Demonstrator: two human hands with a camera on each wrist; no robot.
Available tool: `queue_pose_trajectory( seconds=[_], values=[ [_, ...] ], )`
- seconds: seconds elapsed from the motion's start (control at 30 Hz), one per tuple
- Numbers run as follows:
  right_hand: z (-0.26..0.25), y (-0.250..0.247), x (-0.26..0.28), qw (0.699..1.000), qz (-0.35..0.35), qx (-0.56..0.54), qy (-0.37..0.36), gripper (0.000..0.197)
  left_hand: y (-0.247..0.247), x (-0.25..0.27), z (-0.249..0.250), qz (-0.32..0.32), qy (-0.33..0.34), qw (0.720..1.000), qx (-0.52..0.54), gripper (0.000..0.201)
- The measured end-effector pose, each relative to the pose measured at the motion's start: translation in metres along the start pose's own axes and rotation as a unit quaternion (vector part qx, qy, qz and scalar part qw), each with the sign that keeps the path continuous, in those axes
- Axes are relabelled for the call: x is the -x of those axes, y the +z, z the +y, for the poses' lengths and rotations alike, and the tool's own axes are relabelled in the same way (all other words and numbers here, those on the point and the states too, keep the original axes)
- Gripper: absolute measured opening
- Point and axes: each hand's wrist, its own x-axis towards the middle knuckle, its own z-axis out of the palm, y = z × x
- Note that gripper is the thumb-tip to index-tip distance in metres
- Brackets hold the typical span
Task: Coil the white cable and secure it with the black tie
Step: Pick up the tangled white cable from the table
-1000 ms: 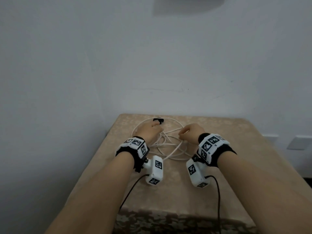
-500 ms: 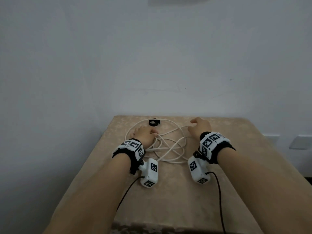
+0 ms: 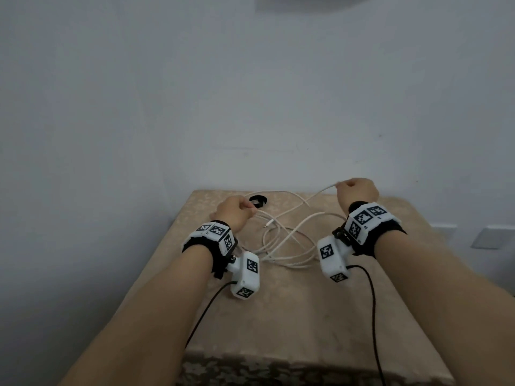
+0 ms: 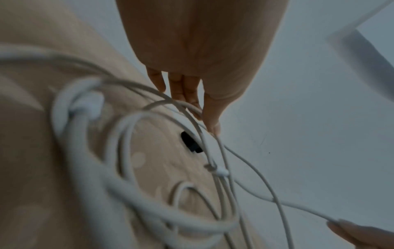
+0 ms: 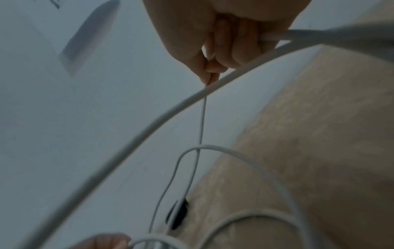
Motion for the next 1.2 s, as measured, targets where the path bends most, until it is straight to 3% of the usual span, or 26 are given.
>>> queue_pose_trajectory(
  seconds=[0.4, 0.53, 0.6, 0.67, 0.77, 0.8, 0.83, 0.9, 0.97, 1.1, 1.2],
  values=[
    [-0.037, -0.055, 0.019, 0.978, 0.115, -0.172, 0.01, 0.028, -0.042, 0.031, 0.033, 0.068, 0.025, 0.997, 0.008, 0.007],
    [-0.04, -0.064, 0.016, 0.964, 0.129, -0.224, 0.058, 0.031, -0.053, 0.041, 0.039, 0.075, 0.017, 0.995, 0.069, 0.017],
    [-0.037, -0.073, 0.015, 0.94, 0.126, -0.295, 0.115, 0.03, -0.059, 0.043, 0.039, 0.091, 0.005, 0.992, 0.091, 0.018],
    [-0.032, -0.075, 0.021, 0.964, 0.146, -0.186, 0.125, 0.035, -0.066, 0.044, 0.036, 0.109, -0.008, 0.989, 0.099, 0.019],
    [-0.029, -0.074, 0.023, 0.992, 0.084, -0.054, 0.082, 0.042, -0.072, 0.046, 0.032, 0.113, -0.018, 0.989, 0.097, 0.009],
    [-0.032, -0.075, 0.028, 0.974, 0.086, -0.174, 0.114, 0.039, -0.072, 0.047, 0.03, 0.105, -0.018, 0.99, 0.096, 0.004],
    [-0.038, -0.074, 0.029, 0.927, 0.08, -0.34, 0.138, 0.033, -0.072, 0.047, 0.03, 0.098, -0.016, 0.99, 0.097, 0.003],
    [-0.039, -0.069, 0.034, 0.931, 0.104, -0.334, 0.103, 0.015, -0.07, 0.048, 0.032, 0.092, -0.01, 0.991, 0.093, 0.003],
    [-0.043, -0.065, 0.035, 0.94, 0.087, -0.321, 0.081, 0.007, -0.068, 0.049, 0.037, 0.082, -0.004, 0.993, 0.083, 0.007],
    [-0.06, -0.068, 0.04, 0.938, 0.041, -0.345, -0.014, 0.014, -0.069, 0.054, 0.056, 0.052, 0.028, 0.995, 0.076, 0.032],
    [-0.074, -0.073, 0.048, 0.936, 0.006, -0.344, -0.078, 0.015, -0.071, 0.059, 0.07, 0.041, 0.067, 0.989, 0.124, 0.04]
  ],
)
